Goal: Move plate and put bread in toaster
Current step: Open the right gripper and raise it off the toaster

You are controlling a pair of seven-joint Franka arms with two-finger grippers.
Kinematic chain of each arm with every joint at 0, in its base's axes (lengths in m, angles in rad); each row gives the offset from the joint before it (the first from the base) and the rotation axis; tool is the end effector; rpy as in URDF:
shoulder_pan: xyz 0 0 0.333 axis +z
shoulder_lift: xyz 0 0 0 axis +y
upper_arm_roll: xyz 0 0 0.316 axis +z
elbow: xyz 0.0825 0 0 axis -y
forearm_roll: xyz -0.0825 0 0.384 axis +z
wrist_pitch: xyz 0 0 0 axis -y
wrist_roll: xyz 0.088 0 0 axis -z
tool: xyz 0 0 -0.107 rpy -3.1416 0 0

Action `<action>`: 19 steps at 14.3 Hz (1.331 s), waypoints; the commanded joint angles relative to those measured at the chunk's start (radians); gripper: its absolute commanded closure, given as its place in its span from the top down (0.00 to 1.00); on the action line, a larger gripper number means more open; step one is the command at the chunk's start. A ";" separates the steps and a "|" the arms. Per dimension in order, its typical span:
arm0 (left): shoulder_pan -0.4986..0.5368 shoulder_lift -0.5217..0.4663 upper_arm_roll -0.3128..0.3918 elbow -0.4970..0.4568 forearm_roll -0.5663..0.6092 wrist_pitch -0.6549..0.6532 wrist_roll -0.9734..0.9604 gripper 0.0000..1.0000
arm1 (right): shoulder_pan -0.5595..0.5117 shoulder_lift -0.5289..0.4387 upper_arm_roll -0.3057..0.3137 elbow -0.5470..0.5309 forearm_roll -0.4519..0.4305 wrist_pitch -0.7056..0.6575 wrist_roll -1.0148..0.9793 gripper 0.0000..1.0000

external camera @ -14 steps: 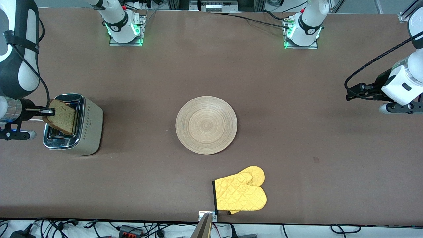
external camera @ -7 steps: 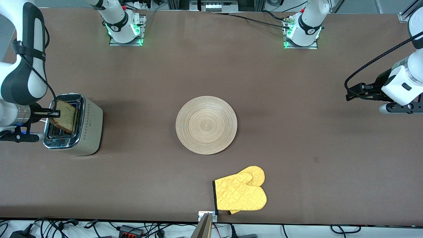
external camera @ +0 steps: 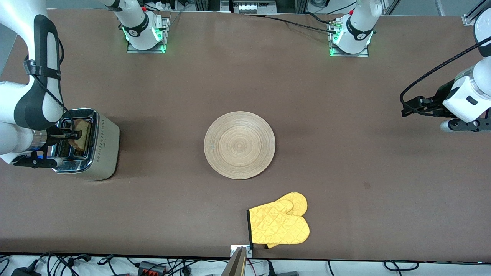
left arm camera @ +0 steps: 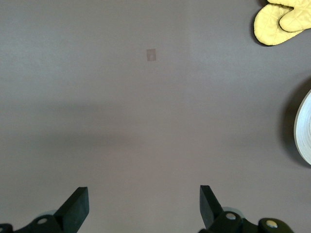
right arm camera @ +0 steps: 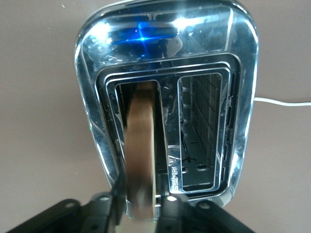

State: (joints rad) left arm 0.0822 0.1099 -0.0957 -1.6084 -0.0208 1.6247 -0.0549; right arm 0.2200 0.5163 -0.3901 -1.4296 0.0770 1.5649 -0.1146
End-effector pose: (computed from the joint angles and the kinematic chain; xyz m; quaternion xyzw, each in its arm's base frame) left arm 0.5861 -0.0074 0.5488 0.9986 0.0218 -0.0470 0.0140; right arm 0.6531 -0.0615 0.3904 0.9832 -0.0271 -0.1770 0.0342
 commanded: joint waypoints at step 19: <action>0.007 -0.010 -0.004 -0.004 -0.018 -0.006 0.017 1.00 | 0.038 -0.179 0.023 0.104 0.038 -0.074 0.107 1.00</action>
State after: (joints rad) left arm 0.0822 0.1099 -0.0957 -1.6087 -0.0208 1.6247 -0.0549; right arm 0.2525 0.3531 -0.3719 -1.3331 0.1165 1.5085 -0.0305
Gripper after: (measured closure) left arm 0.000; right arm 0.000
